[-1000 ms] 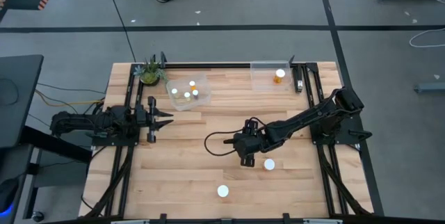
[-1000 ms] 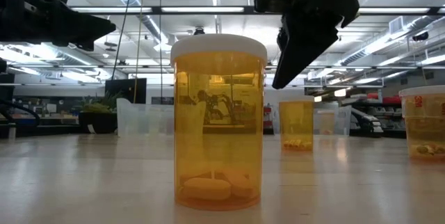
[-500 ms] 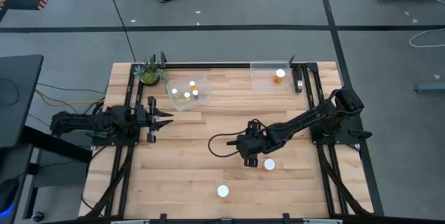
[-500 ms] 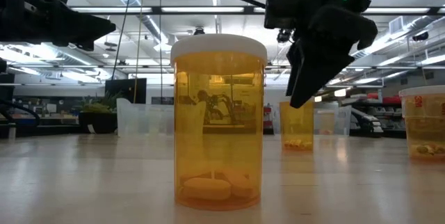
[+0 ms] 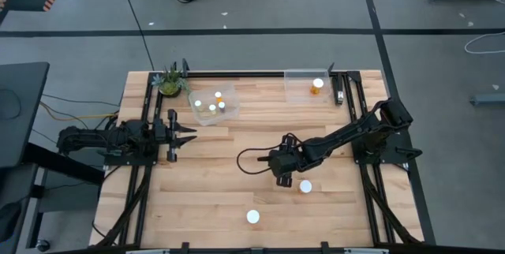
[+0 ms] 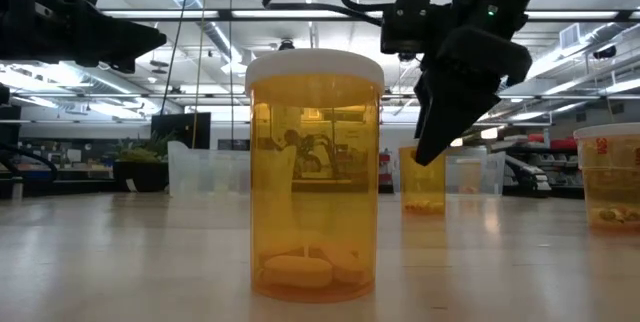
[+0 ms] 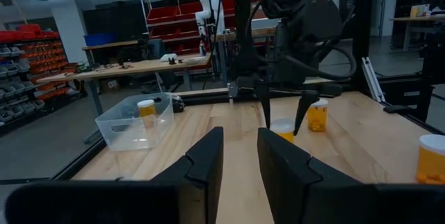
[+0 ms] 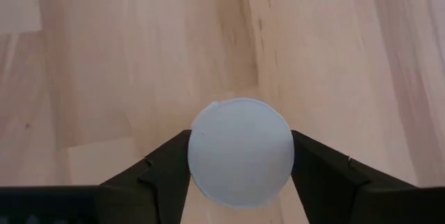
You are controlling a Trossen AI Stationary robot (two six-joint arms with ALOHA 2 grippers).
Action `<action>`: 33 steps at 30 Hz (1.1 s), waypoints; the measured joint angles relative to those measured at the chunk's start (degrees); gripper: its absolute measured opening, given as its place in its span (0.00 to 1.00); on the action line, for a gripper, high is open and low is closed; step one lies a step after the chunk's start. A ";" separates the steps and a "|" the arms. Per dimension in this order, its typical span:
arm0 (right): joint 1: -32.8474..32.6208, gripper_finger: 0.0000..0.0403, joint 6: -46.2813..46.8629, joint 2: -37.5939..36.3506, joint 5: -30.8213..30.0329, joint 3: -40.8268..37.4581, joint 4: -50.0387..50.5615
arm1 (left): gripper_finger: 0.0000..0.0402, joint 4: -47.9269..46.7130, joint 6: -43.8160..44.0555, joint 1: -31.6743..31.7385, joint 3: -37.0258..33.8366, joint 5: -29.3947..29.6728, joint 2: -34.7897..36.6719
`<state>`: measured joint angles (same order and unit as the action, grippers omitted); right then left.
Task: Pick and place medicine bottles into bin by pill shape (circle, oval)
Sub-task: Put the large orange pill bottle into the right transparent bin
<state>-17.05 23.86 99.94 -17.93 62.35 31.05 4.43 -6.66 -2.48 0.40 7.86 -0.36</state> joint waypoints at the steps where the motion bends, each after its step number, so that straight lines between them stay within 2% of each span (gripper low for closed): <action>1: 0.23 0.55 0.00 0.00 0.00 0.00 0.00 | 0.25 0.00 0.00 0.00 0.00 0.00 0.02; 10: 2.65 0.58 -1.21 -0.04 -0.07 3.04 4.95 | 0.25 0.00 -0.01 -0.02 0.01 0.00 0.01; 23: 9.36 0.57 -4.26 -0.04 -7.06 12.00 19.62 | 0.24 0.02 0.00 -0.01 0.01 0.00 0.01; 33: 16.44 0.58 -8.76 -0.04 -9.48 15.44 23.91 | 0.24 0.01 0.00 -0.01 0.00 0.00 0.01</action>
<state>-0.61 15.10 99.90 -27.42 77.79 54.96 4.43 -6.66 -2.50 0.40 7.86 -0.35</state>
